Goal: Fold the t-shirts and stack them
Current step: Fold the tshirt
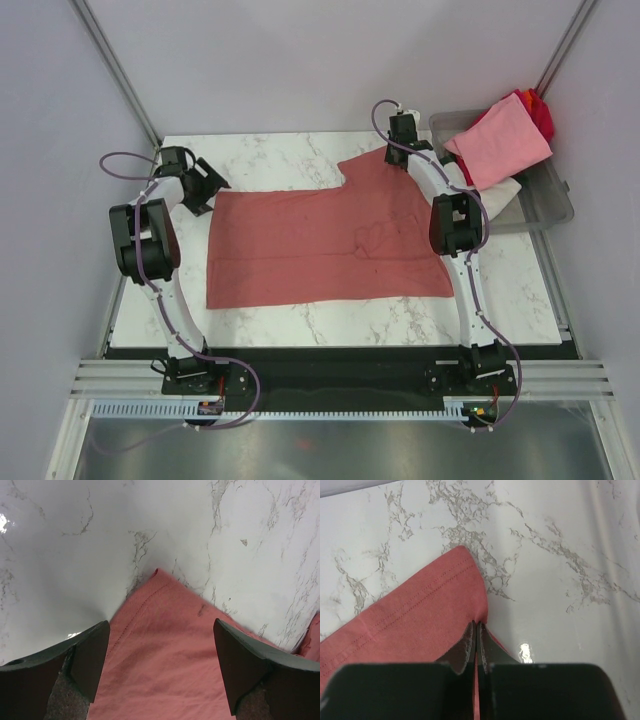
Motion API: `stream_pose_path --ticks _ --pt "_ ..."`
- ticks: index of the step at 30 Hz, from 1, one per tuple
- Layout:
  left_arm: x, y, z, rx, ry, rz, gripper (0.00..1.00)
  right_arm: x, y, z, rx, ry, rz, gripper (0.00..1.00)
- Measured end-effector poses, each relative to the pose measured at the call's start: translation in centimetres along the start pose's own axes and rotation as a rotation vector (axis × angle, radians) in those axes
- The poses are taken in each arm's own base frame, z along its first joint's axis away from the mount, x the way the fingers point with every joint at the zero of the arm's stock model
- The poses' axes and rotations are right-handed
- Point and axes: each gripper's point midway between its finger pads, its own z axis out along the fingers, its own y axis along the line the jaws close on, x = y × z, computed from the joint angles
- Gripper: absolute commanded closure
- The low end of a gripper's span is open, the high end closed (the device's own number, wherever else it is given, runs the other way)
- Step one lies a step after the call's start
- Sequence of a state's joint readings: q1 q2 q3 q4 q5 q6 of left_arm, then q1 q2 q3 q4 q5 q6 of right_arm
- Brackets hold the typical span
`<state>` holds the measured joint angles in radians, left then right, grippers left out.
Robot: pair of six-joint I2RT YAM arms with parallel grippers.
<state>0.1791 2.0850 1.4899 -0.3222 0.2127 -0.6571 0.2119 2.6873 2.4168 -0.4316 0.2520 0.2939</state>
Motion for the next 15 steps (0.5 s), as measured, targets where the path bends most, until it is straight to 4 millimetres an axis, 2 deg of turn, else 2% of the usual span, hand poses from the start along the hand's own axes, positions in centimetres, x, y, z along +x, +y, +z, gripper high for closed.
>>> stream_pose_path --ticks 10,15 --pt "-0.4 0.0 0.9 -0.004 0.002 0.005 0.22 0.0 -0.1 0.2 0.006 -0.009 0.002 1.00" --pt "-1.0 -0.4 1.5 0.004 0.002 0.011 0.22 0.0 -0.1 0.2 0.004 -0.016 0.004 1.00"
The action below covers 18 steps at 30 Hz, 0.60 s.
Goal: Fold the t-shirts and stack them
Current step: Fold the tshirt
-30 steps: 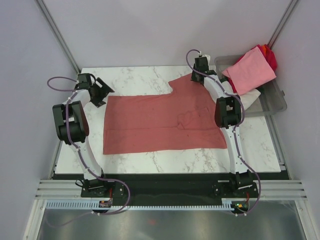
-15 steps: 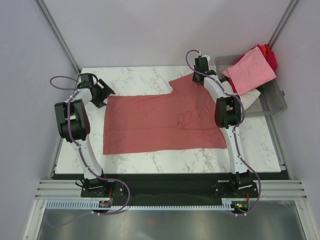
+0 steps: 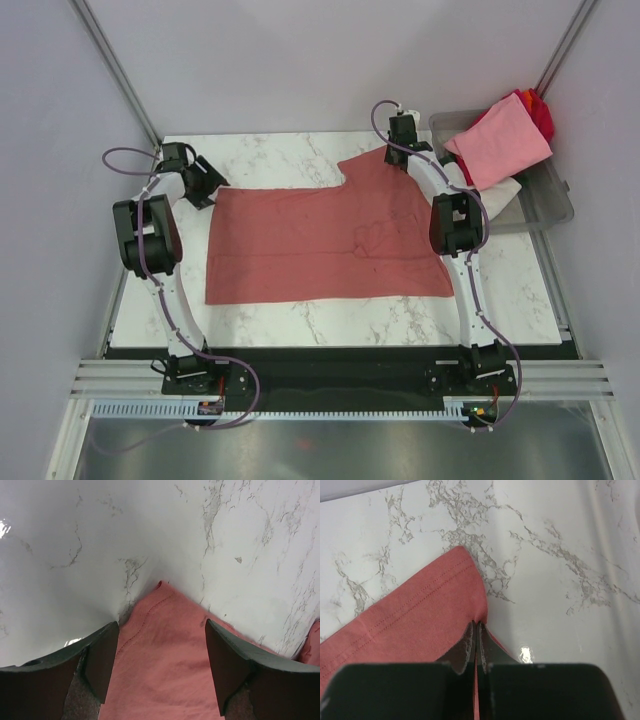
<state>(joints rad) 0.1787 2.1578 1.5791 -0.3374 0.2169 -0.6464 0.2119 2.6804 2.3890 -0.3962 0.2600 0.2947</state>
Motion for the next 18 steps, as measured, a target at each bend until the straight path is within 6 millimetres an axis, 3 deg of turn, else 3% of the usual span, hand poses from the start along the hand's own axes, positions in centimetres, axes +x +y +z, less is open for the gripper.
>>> stream_pose_path --ticks 11,18 --pt "-0.5 -0.4 0.6 -0.010 0.004 0.012 0.28 0.0 0.0 0.0 -0.003 -0.006 0.002 1.00" --pt "-1.0 0.7 0.4 -0.092 -0.042 0.033 0.26 0.0 0.0 -0.1 -0.005 -0.004 0.002 1.00"
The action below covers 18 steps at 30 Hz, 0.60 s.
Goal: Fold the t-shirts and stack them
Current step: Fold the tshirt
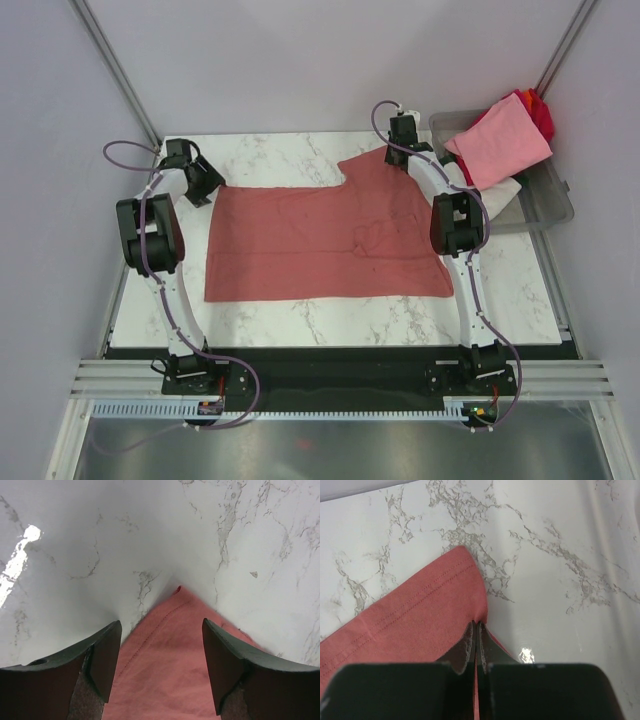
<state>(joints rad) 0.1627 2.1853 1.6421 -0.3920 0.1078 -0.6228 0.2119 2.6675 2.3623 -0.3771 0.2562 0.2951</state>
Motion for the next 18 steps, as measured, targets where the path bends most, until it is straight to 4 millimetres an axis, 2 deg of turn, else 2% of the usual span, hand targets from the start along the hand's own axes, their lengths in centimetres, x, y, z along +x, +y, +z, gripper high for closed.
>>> stream_pose_path --ticks 8,14,18 --pt "-0.5 0.5 0.0 -0.097 -0.058 0.099 0.26 0.0 0.0 0.0 -0.005 0.002 0.000 1.00" --pt "-0.5 -1.7 1.0 -0.120 -0.071 0.196 0.34 0.0 0.1 0.0 -0.008 0.002 0.000 1.00" --pt "0.1 -2.3 1.6 -0.157 -0.058 0.244 0.37 0.0 0.1 0.0 -0.012 0.003 0.002 1.00"
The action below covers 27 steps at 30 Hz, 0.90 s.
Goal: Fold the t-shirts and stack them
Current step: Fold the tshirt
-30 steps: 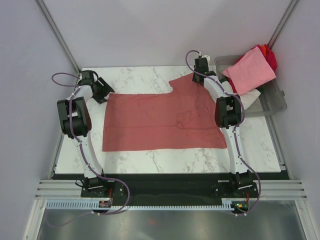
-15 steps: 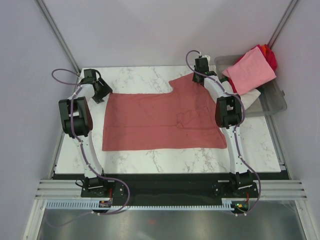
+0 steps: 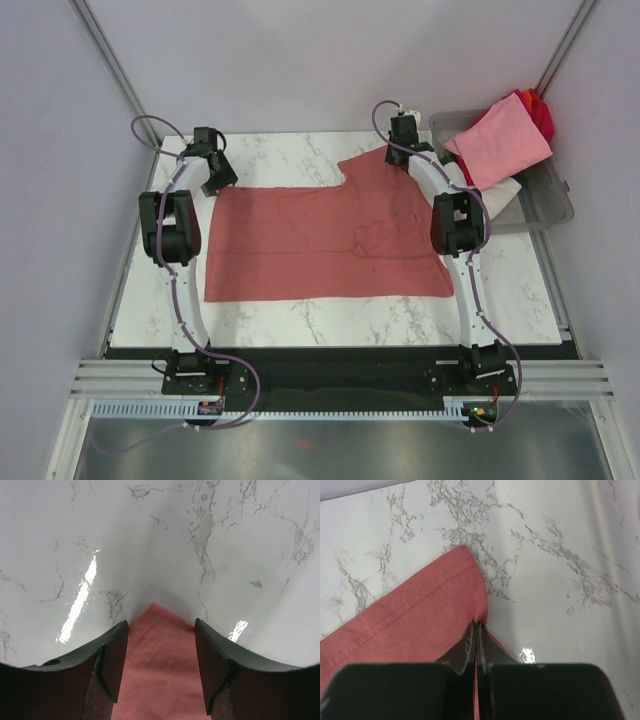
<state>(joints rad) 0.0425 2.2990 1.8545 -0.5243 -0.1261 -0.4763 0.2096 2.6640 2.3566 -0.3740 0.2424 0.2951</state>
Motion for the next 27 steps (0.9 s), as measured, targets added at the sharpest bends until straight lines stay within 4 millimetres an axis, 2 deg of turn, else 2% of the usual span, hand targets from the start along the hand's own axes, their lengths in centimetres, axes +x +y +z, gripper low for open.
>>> stream_pose_path --ticks 2,5,8,9,11,12,18,22,27 --pt "0.1 0.1 0.2 -0.023 0.006 0.014 0.40 0.0 0.0 0.0 -0.002 0.001 0.000 1.00" --pt "-0.2 0.3 0.5 -0.050 0.016 0.025 0.48 0.0 -0.1 0.0 -0.002 0.002 0.002 1.00" --pt "-0.3 0.6 0.8 -0.077 0.026 0.038 0.63 0.0 -0.1 0.0 -0.003 0.002 0.002 1.00" --pt "-0.3 0.8 0.8 -0.085 0.031 0.041 0.71 0.0 -0.2 0.0 -0.004 0.004 0.003 1.00" --pt "-0.3 1.1 0.7 -0.103 0.035 0.050 0.94 0.0 -0.2 -0.1 -0.004 0.005 0.002 1.00" --pt "-0.2 1.2 0.7 -0.110 0.035 0.054 0.98 0.0 -0.2 -0.1 -0.004 0.005 0.002 1.00" --pt "-0.1 1.2 0.4 -0.143 0.032 0.077 0.98 0.3 -0.6 -0.6 0.008 0.020 -0.003 1.00" --pt "0.1 1.0 0.4 -0.149 0.031 0.082 0.98 0.0 -1.1 -2.2 0.024 0.033 -0.011 1.00" --pt "0.2 0.8 0.3 -0.151 0.030 0.089 0.98 -1.6 -1.4 -4.6 0.026 0.015 -0.007 1.00"
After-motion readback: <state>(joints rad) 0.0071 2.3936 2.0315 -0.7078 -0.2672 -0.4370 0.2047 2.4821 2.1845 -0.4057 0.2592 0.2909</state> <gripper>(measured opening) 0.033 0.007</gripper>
